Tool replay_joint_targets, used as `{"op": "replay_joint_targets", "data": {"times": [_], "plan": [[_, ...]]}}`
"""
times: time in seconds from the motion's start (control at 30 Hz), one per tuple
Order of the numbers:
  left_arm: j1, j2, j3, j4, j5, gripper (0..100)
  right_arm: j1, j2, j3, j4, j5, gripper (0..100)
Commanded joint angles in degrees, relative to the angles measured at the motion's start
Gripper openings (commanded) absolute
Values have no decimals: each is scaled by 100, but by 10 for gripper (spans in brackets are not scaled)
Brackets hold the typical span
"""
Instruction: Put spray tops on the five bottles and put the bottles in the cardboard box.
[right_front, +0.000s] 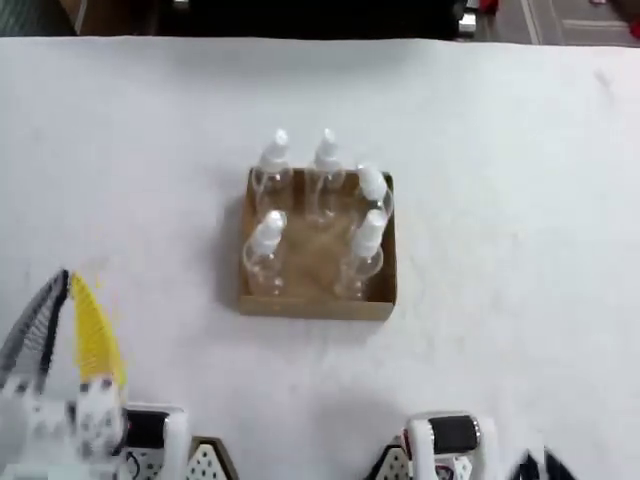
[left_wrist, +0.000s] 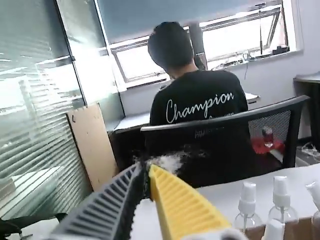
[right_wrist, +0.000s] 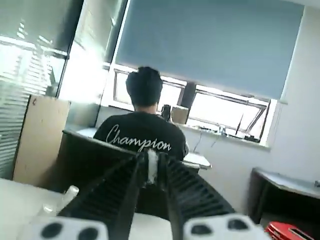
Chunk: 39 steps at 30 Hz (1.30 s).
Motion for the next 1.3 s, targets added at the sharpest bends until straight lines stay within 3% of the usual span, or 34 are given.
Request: {"op": "replay_joint_targets", "data": {"times": [0.0, 0.17, 0.37, 0.6, 0.97, 1.27], "plan": [[-215, 75, 914, -360, 44, 23, -13, -66, 967, -462, 132, 15], [-171, 4, 2207, -1196, 44, 24, 40, -66, 2277, -1182, 141, 15], [-356, -4, 4862, -2629, 44, 24, 171, -57, 4624, -2431, 141, 15], [-1226, 4, 6277, -3859, 88, 24, 2035, -48, 6479, -3811, 88, 15], [-884, -4, 6268, -3191, 70, 24, 2290, 4, 9758, -5675, 79, 15], [-831, -13, 6268, -1160, 70, 24, 2316, -22, 9714, -4901, -114, 15]]}}
